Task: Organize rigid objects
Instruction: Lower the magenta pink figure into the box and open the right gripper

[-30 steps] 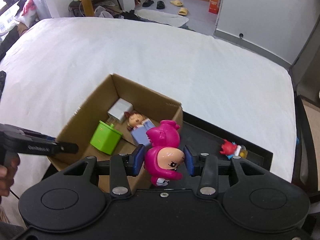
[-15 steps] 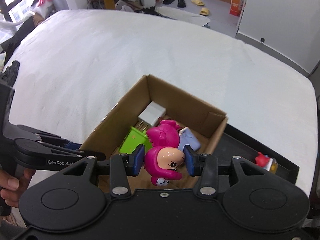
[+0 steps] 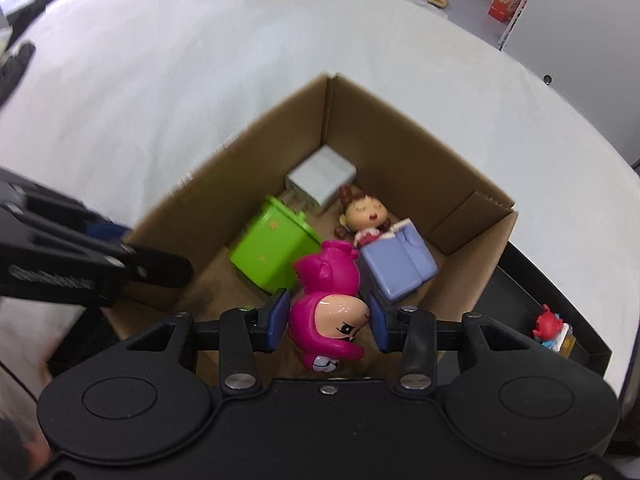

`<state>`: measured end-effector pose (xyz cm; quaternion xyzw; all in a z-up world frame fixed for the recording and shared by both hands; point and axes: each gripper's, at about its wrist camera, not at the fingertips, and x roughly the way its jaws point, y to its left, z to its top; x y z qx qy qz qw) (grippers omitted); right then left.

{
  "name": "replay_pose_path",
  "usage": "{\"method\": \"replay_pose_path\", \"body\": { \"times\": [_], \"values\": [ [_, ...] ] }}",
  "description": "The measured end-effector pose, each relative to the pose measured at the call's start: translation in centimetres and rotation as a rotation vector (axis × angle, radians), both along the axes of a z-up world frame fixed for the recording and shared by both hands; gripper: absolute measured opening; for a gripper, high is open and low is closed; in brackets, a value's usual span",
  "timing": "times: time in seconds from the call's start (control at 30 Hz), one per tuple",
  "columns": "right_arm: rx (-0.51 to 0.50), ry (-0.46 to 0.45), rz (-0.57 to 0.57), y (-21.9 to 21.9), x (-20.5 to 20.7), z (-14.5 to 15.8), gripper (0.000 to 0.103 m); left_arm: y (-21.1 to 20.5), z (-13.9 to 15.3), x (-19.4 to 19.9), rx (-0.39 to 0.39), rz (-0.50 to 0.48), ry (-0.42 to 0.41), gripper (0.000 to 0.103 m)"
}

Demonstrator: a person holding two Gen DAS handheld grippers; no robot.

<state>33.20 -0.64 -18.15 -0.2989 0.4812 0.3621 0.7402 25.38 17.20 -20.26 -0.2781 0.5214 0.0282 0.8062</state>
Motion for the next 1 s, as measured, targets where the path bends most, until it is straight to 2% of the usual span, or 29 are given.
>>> {"method": "replay_pose_path", "body": {
  "times": [0.13, 0.33, 1.0],
  "values": [
    [-0.051, -0.029, 0.012, 0.3, -0.1, -1.1, 0.042, 0.2, -0.1, -0.1, -0.01, 0.002, -0.002, 0.026],
    [-0.057, -0.078, 0.004, 0.2, -0.2, -0.9, 0.044, 0.1, -0.1, -0.1, -0.003, 0.004, -0.003, 0.026],
    [0.114, -0.075, -0.073, -4.4, -0.4, 5.1, 0.049, -0.3, 0.2, 0.1, 0.018, 0.031, 0.01, 0.026]
  ]
}}
